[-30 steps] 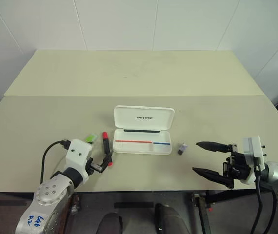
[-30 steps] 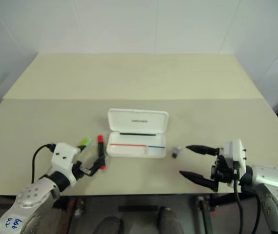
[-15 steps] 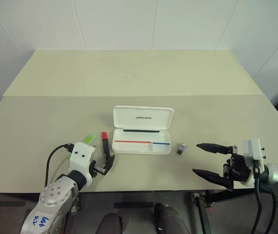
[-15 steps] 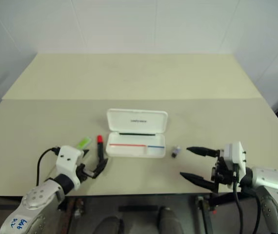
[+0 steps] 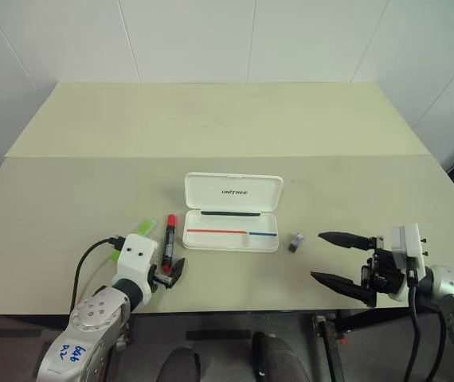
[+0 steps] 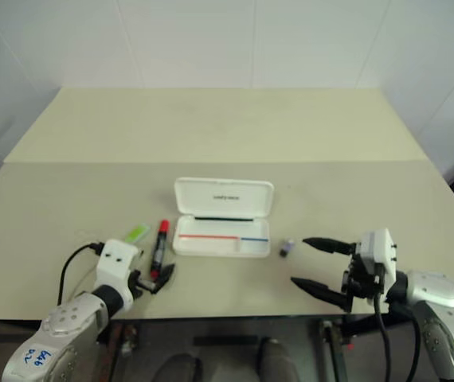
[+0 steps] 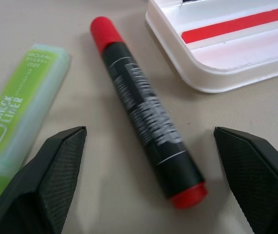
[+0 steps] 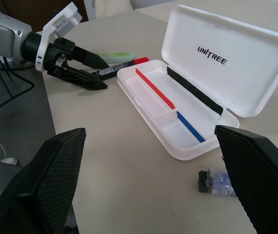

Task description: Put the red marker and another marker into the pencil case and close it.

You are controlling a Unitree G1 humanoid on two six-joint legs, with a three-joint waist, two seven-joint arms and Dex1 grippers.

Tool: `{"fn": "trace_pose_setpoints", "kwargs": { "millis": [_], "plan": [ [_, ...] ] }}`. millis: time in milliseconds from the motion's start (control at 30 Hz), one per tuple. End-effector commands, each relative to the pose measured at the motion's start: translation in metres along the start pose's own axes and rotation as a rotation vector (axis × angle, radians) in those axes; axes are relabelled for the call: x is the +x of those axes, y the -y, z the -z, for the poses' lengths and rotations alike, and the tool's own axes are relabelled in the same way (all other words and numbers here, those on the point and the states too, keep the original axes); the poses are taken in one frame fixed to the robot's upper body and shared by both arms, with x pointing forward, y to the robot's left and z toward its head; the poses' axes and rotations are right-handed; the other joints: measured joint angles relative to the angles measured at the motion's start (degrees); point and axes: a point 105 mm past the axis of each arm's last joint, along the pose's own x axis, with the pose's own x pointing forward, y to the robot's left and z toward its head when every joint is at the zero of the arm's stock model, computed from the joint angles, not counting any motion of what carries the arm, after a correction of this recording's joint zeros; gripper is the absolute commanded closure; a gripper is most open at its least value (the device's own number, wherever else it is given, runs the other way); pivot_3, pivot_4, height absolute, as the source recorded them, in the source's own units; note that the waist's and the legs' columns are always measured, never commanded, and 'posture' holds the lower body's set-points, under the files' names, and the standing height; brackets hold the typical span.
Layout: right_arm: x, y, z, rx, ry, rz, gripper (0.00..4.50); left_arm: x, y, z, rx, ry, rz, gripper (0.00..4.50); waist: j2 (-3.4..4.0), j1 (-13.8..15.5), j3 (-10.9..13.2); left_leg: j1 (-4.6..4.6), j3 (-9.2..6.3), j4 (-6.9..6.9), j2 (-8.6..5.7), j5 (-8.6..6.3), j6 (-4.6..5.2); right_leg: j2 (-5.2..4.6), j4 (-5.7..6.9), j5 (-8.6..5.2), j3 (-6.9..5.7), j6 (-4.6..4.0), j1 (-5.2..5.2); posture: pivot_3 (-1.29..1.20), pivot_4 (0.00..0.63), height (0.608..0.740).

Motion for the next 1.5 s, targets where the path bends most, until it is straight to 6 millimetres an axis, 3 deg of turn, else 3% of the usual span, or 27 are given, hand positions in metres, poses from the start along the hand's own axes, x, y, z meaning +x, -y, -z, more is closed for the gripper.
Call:
{"fn": "trace_pose_setpoints", "kwargs": {
  "millis": [33,133,233,533,600,700,833,1167,1267,1367,1500],
  "plan": [
    [0.004,-0.003,-0.011,-0.036,0.022,-0.015,0.0,0.003,-0.011,0.006,0.027,-0.041,-0.06,0.05,0.0,-0.01,0.0,0.0,0.0,0.0,0.0,0.01,-0.01,0.0,0.0,0.02,0.0,-0.02,0.01,0.0,0.15,0.74],
    [0.005,-0.002,-0.011,-0.036,0.02,-0.011,0.0,0.007,-0.014,0.007,0.032,-0.052,-0.082,0.05,0.0,0.04,0.0,0.0,0.0,0.02,-0.01,0.03,-0.02,0.0,0.0,0.06,0.01,-0.06,0.02,0.0,0.15,0.74],
    [0.005,-0.001,-0.01,-0.036,0.017,-0.003,0.0,0.01,-0.021,0.011,0.054,-0.088,-0.138,0.62,0.0,0.06,-0.01,0.02,-0.02,0.03,-0.02,0.09,-0.04,0.0,-0.01,0.14,0.0,-0.1,0.08,0.0,0.15,0.74],
    [-0.003,0.001,-0.002,-0.032,0.007,0.01,0.0,0.007,-0.024,0.015,0.054,-0.123,-0.151,3.47,-0.05,-0.95,0.01,0.48,-0.34,-0.06,-0.01,0.09,-0.04,0.57,-0.23,0.34,0.27,-0.25,0.25,0.0,0.15,0.74],
    [-0.004,0.001,-0.001,-0.032,0.006,0.011,0.0,0.005,-0.024,0.016,0.062,-0.129,-0.147,3.85,-0.05,-1.51,0.01,0.85,-0.47,-0.12,0.0,0.05,-0.12,0.81,-0.39,0.35,0.41,-0.24,0.43,0.0,0.15,0.74],
    [-0.005,0.002,0.002,-0.033,0.004,0.012,0.0,0.0,-0.028,0.018,0.073,-0.154,-0.148,3.85,0.41,-2.73,-0.24,0.94,-1.22,-0.1,0.01,-0.06,-0.28,1.27,-1.68,0.93,0.25,-0.11,0.77,0.0,0.15,0.74],
    [-0.006,0.003,0.004,-0.036,0.002,0.012,0.0,-0.001,-0.036,0.013,0.084,-0.144,-0.168,3.85,0.88,-3.42,-0.49,-0.14,-2.51,-0.3,0.27,-0.29,-0.59,2.13,-4.47,2.59,-0.03,-0.16,1.27,0.0,0.15,0.74],
    [-0.003,0.007,0.002,-0.046,0.001,0.018,0.0,-0.001,-0.077,-0.026,0.118,-0.029,-0.257,3.85,0.09,-2.51,-0.06,0.09,-1.73,-0.29,-0.08,-0.3,-0.5,2.14,-1.15,1.28,1.02,-1.0,-0.34,0.0,0.15,0.74],
    [-0.003,0.008,0.001,-0.048,0.002,0.021,0.0,0.0,-0.086,-0.038,0.123,0.009,-0.276,3.85,-0.04,-2.34,0.01,0.24,-1.72,-0.28,-0.08,-0.26,-0.43,2.22,-0.82,1.18,1.12,-1.11,-0.46,0.0,0.15,0.74],
    [-0.002,0.008,0.0,-0.05,0.004,0.026,0.0,0.001,-0.099,-0.064,0.142,0.121,-0.295,3.85,-0.24,-2.09,0.13,0.79,-1.61,-0.27,-0.09,-0.26,-0.43,2.22,-0.81,1.16,1.21,-1.06,-0.23,0.0,0.15,0.74],
    [-0.002,0.009,0.0,-0.053,0.006,0.033,0.0,0.001,-0.11,-0.1,0.175,0.272,-0.291,3.85,-0.33,-1.7,0.18,0.85,-1.59,-0.26,-0.09,-0.28,-0.47,2.21,-0.88,1.15,1.21,-1.03,-0.15,0.0,0.15,0.74]
  ]
}}
